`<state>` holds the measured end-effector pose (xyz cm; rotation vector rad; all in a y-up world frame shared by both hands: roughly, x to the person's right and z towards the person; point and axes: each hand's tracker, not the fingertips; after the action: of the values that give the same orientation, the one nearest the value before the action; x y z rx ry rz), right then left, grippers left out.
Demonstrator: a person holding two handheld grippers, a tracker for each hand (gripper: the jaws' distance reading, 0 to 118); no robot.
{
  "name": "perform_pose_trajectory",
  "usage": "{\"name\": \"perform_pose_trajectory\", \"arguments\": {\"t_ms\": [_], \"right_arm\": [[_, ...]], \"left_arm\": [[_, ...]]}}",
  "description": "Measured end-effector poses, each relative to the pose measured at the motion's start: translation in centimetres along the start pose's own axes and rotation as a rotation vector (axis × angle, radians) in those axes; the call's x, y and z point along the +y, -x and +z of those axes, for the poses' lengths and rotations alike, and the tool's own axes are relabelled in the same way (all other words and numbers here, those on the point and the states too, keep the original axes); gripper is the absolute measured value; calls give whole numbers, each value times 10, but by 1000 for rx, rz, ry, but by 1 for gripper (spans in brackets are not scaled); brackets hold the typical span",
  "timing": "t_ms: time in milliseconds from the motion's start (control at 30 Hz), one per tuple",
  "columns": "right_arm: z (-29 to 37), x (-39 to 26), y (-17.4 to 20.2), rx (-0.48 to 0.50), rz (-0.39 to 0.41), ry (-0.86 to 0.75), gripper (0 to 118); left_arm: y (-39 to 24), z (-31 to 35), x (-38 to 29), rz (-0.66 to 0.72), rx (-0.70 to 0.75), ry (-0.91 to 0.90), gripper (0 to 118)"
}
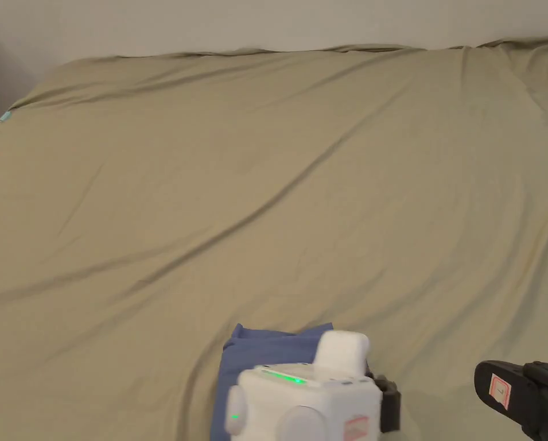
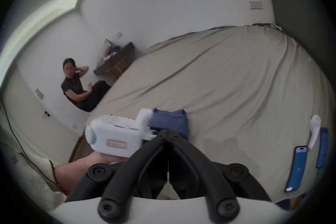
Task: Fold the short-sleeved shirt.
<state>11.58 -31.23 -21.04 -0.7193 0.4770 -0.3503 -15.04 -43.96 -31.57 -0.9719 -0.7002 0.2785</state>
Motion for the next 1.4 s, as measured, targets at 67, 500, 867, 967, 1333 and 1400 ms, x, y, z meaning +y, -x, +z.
{"name": "perform_pose_trajectory", "arguments": {"t_ms": [67,500,867,967,1333,1400], "right_arm": [[-8,2,-6,45,-54,0,2],[-222,-59,-98,195,-496,442,2],[-238,-67,-114,160,-491,476,2],[-238,-70,-118,185,-484,482,2],[-238,-74,-119,204,-507,470,2],[-237,-76,-121,212,-528,458,2]], "left_arm": [[25,38,10,40,-6,-72,3],[168,90,1,295,83,19,4],[161,53,11,256,82,71,118],[165,55,14,203,213,103,118],[153,10,2,280,74,163,110],[144,16,7,124,235,190,72]]}}
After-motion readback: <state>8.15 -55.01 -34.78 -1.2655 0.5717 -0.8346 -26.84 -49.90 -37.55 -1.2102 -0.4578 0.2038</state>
